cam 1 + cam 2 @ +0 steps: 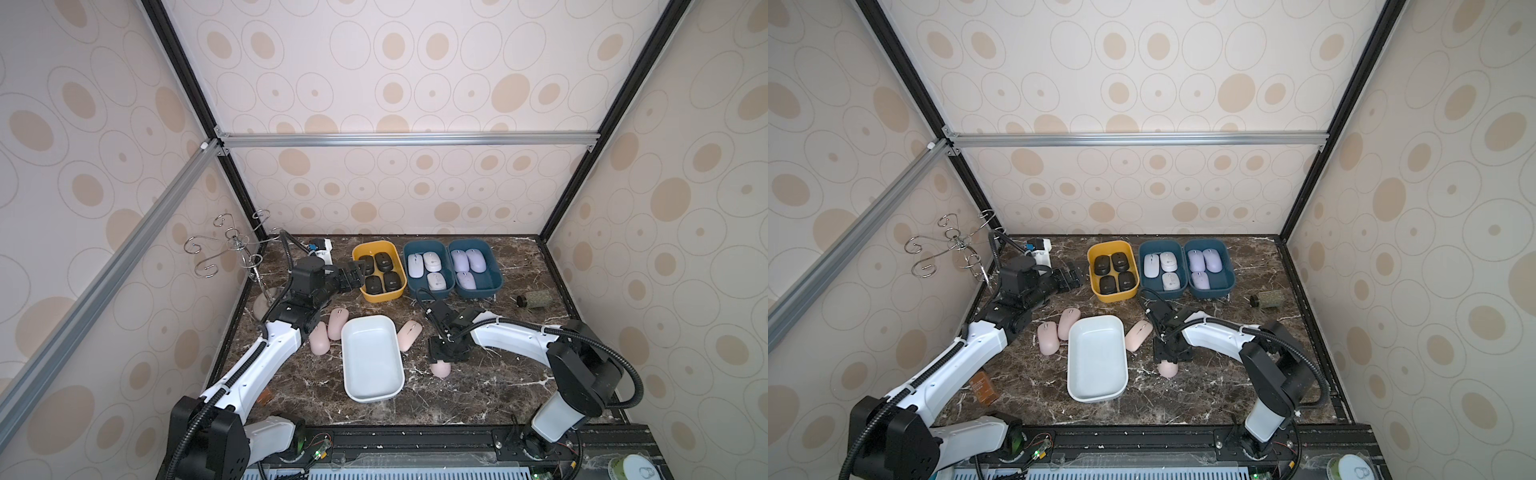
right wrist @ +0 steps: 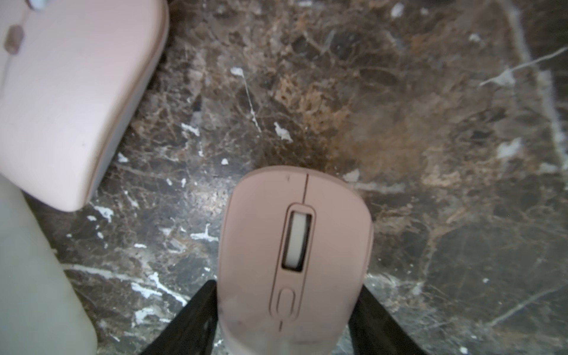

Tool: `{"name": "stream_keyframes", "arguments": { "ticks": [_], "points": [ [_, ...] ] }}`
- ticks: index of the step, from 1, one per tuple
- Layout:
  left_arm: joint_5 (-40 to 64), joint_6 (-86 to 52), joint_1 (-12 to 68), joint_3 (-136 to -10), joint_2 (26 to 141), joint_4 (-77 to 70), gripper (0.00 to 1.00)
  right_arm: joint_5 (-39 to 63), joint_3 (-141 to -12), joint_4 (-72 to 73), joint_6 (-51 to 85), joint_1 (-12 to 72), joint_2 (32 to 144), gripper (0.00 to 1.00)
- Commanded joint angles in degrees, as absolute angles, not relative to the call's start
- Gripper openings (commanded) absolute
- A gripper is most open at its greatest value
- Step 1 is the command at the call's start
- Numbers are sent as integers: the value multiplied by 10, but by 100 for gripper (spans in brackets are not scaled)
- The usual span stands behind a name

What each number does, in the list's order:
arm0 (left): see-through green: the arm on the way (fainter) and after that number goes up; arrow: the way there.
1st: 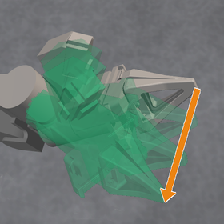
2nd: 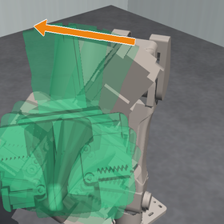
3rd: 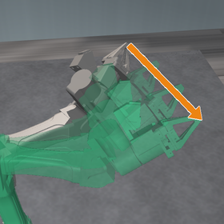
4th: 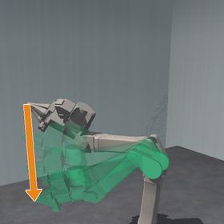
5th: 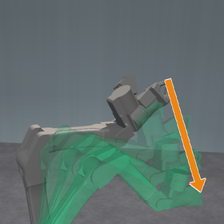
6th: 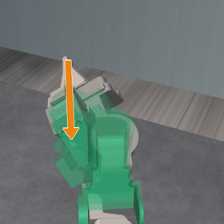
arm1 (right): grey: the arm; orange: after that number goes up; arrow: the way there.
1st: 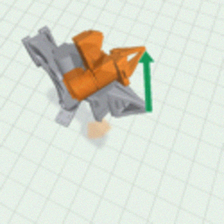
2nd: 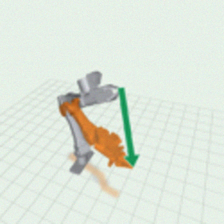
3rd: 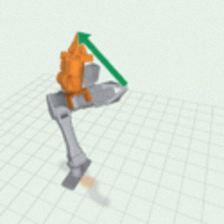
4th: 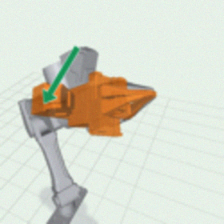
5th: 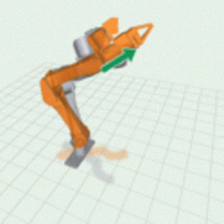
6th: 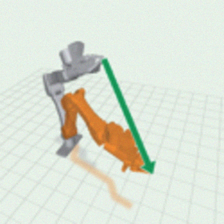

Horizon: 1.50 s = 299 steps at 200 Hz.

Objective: Place the mice by color into the storage box
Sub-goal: Pick up the mouse from the center of the board, then place the mouse in the storage box.

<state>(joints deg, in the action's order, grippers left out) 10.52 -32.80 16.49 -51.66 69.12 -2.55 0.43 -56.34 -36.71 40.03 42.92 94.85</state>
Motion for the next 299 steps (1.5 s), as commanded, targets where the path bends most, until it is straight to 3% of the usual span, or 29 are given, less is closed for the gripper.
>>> {"name": "stream_keyframes", "arguments": {
  "ticks": [1, 25, 58, 146, 217, 299],
  "points": [
    [107, -331, 161, -520, 690, -38, 100, -12, -556, -373, 400, 429, 958, 63],
    [105, -330, 160, -520, 688, -38, 100, -28, -556, -372, 383, 428, 957, 62],
    [98, -328, 161, -522, 688, -35, 100, -50, -578, -391, 366, 433, 929, 54],
    [83, -325, 159, -519, 686, -34, 100, -72, -707, -428, 351, 497, 917, 54],
    [15, -370, 100, -516, 679, -15, 100, 47, -871, -366, 400, 588, 1082, 53],
    [33, -378, 84, -498, 671, -45, 100, 6, -941, -295, 477, 606, 1217, 53]
  ]
}}
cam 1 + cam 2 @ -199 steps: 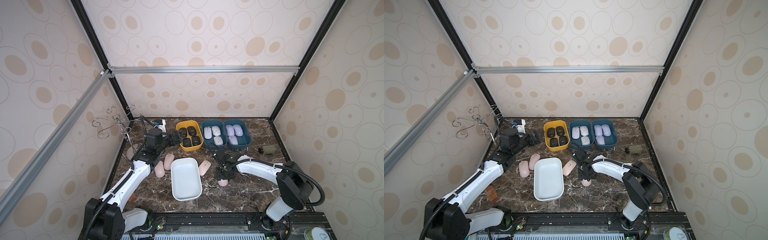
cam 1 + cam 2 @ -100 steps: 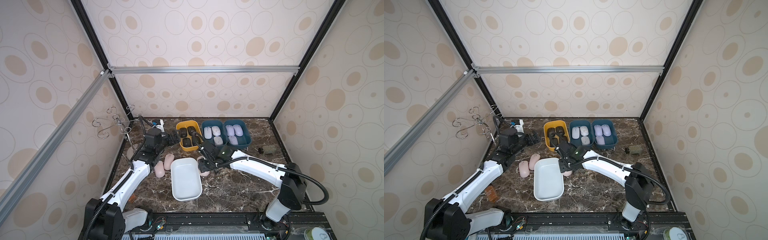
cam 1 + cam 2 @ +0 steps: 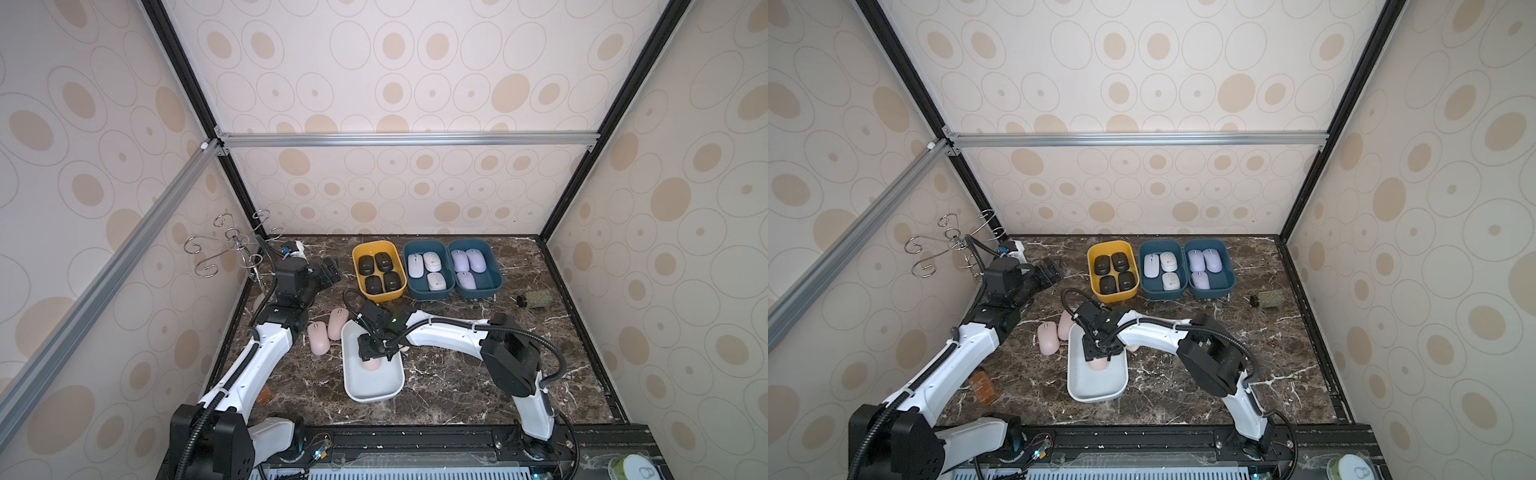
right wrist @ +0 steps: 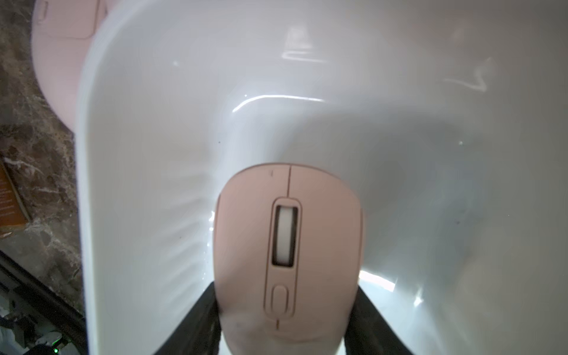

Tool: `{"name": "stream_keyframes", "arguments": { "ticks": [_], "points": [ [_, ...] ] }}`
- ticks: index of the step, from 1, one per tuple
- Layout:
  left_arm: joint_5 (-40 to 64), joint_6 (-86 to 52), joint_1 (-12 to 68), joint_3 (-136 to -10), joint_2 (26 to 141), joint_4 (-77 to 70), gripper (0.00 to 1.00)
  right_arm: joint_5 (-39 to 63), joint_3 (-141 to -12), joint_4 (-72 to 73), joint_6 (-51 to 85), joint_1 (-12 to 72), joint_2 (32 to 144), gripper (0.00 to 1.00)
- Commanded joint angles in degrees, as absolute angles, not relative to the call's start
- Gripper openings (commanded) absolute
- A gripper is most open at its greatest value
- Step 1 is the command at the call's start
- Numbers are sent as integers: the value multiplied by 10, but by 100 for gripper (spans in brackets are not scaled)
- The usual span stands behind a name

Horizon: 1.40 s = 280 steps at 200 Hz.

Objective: Place the mice by color into the storage box
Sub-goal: Place the mouse in the storage box.

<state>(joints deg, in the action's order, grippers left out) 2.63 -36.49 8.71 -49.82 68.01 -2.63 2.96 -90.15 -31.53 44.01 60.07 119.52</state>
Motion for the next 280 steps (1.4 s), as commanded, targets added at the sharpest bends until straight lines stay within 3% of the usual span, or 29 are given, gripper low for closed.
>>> {"name": "stream_keyframes", "arguments": {
  "ticks": [1, 49, 116, 186, 250, 280],
  "points": [
    [34, -378, 83, -498, 671, -45, 100, 6, -943, -296, 477, 606, 1218, 53],
    [44, -377, 83, -497, 673, -49, 100, -24, -1013, -344, 489, 608, 1288, 55],
    [56, -379, 82, -495, 678, -54, 100, -7, -1014, -337, 480, 607, 1265, 71],
    [75, -377, 83, -491, 681, -68, 100, -22, -958, -315, 435, 610, 1128, 68],
    [185, -383, 87, -469, 694, -139, 100, -185, -818, -348, 401, 590, 966, 70],
    [206, -379, 124, -472, 715, -144, 100, -119, -721, -319, 424, 510, 933, 74]
  ]
}}
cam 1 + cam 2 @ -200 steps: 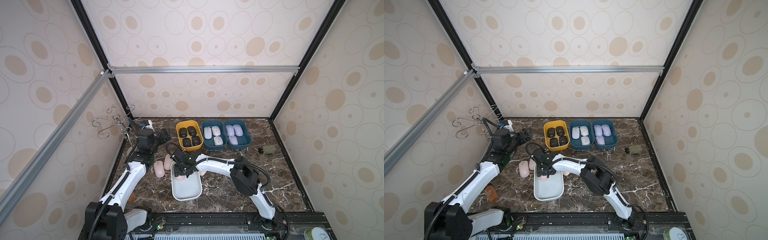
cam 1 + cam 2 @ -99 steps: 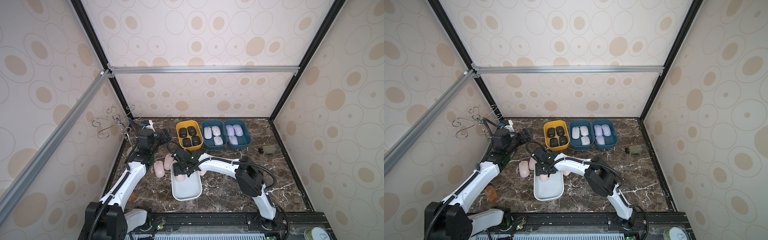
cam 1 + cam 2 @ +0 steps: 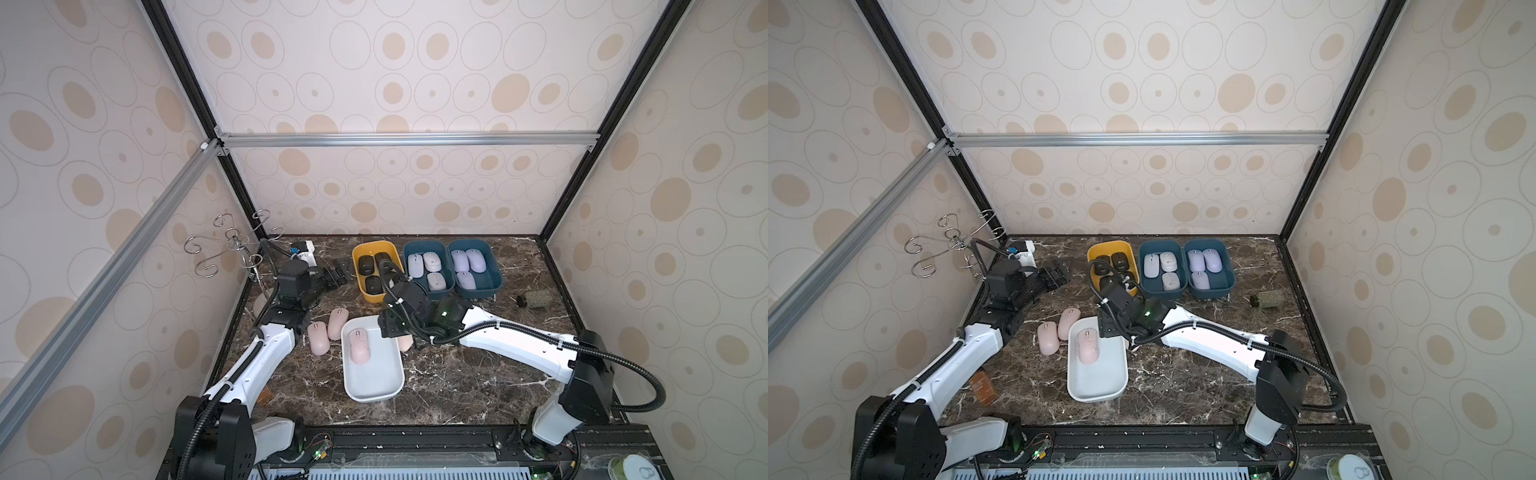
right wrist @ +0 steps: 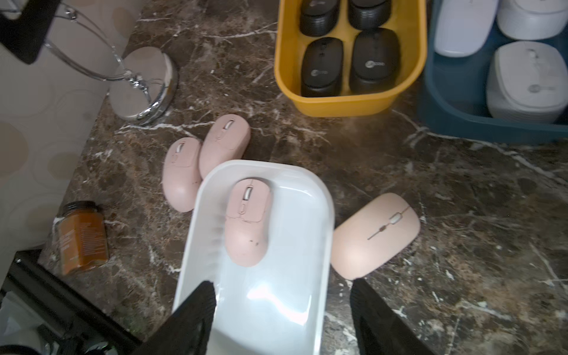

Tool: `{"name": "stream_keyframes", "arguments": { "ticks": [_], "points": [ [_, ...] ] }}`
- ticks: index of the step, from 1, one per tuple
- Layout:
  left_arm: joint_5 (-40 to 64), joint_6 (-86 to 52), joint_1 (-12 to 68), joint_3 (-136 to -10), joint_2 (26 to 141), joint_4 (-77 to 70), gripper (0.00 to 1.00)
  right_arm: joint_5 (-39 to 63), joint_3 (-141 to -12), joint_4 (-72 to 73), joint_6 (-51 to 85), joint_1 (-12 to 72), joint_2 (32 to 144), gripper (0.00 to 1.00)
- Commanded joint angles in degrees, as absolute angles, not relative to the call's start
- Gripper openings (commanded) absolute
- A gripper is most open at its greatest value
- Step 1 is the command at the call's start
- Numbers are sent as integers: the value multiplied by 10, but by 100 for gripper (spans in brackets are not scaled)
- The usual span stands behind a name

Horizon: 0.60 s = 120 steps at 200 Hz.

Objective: Place the mice by color into the storage box
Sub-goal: Place the mouse in the storage box, then pick up the mouse from the center of the board.

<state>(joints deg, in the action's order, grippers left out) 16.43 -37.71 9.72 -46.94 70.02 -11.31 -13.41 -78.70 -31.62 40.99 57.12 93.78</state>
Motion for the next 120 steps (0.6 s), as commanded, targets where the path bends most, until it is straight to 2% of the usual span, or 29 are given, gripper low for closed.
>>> {"name": "stream_keyframes", "arguments": {
  "ticks": [1, 18, 52, 120],
  "points": [
    [207, -379, 127, -472, 716, -144, 100, -116, -719, -318, 425, 507, 933, 74],
    [237, -385, 156, -479, 743, -144, 100, -57, -710, -313, 429, 471, 953, 75],
    [241, -379, 188, -485, 759, -135, 100, -28, -728, -303, 442, 450, 1015, 82],
    [221, -385, 189, -474, 736, -144, 100, -38, -779, -300, 477, 443, 1126, 93]
  ]
}}
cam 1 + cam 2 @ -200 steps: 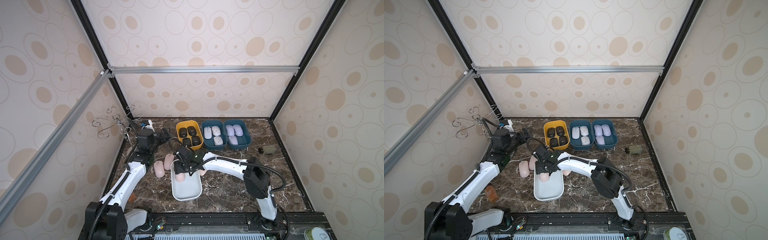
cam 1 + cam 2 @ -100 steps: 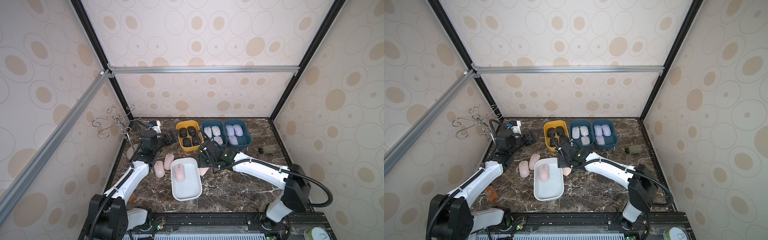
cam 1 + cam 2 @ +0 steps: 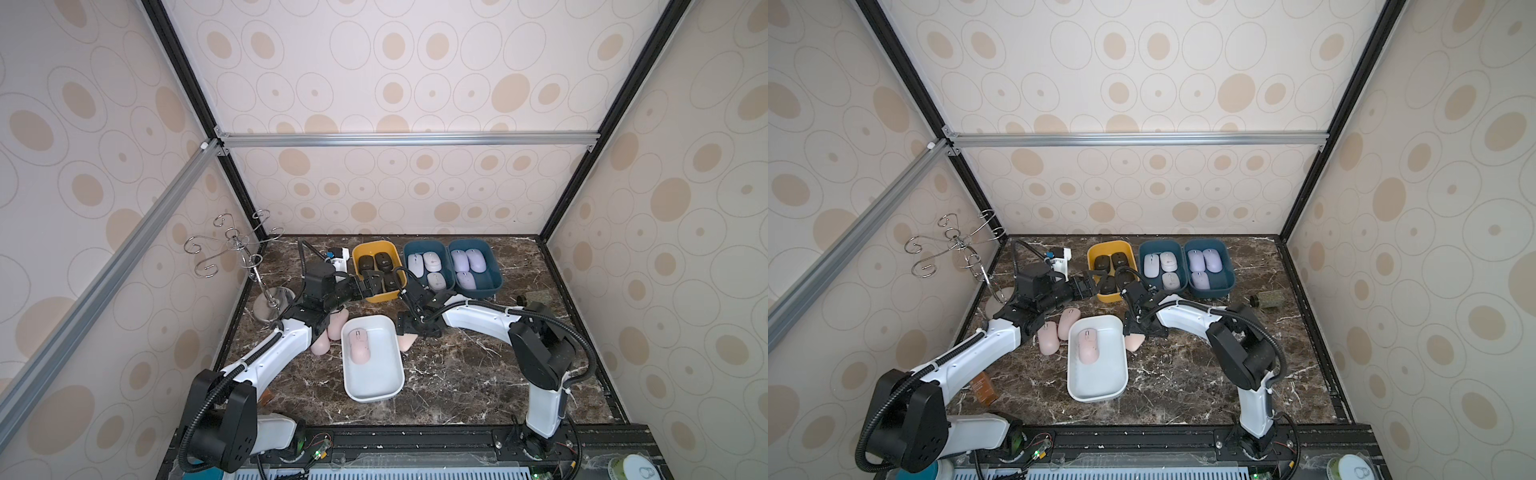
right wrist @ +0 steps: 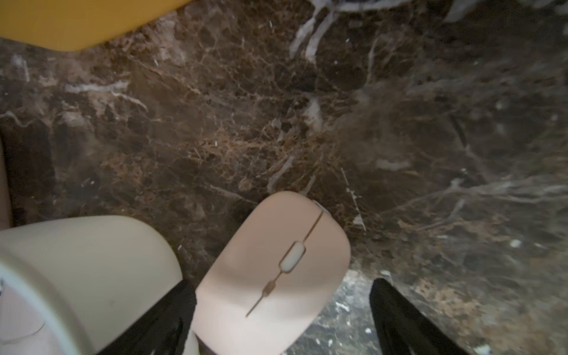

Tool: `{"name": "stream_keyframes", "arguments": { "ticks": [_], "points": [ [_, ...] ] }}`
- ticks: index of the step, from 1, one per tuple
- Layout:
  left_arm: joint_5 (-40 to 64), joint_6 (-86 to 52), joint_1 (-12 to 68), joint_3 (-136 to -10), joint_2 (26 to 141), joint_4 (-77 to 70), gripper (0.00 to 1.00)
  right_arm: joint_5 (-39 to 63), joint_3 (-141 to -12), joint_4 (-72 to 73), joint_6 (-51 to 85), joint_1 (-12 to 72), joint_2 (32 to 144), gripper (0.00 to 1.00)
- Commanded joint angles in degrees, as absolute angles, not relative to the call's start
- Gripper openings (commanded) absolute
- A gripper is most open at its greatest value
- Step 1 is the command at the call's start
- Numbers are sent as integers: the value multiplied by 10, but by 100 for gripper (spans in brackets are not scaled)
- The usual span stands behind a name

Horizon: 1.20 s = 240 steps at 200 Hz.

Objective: Place the mice by color into the storage box
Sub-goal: Pick up the mouse from the center of the board.

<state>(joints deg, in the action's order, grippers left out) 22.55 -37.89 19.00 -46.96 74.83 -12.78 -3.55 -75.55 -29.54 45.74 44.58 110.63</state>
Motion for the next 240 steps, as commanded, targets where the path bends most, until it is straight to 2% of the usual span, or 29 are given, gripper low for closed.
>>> {"name": "stream_keyframes", "arguments": {
  "ticks": [1, 43, 100, 134, 176, 201, 219, 240],
  "points": [
    [222, -385, 189, -474, 736, -144, 100, -39, -779, -300, 477, 443, 1127, 93],
    [236, -392, 189, -479, 738, -143, 100, -50, -785, -314, 468, 442, 1154, 94],
    [225, -381, 188, -482, 720, -134, 100, -72, -741, -342, 442, 442, 1110, 82],
    [228, -383, 189, -482, 718, -135, 100, -81, -709, -370, 420, 442, 1073, 79],
    [227, -381, 189, -483, 718, -134, 100, -94, -696, -415, 381, 442, 1053, 84],
    [229, -382, 189, -482, 716, -136, 100, -59, -662, -384, 373, 442, 1045, 76],
    [225, -380, 189, -482, 717, -134, 100, -18, -645, -347, 367, 442, 1038, 67],
    [225, -380, 189, -483, 718, -132, 100, -18, -643, -338, 364, 441, 1036, 59]
  ]
}}
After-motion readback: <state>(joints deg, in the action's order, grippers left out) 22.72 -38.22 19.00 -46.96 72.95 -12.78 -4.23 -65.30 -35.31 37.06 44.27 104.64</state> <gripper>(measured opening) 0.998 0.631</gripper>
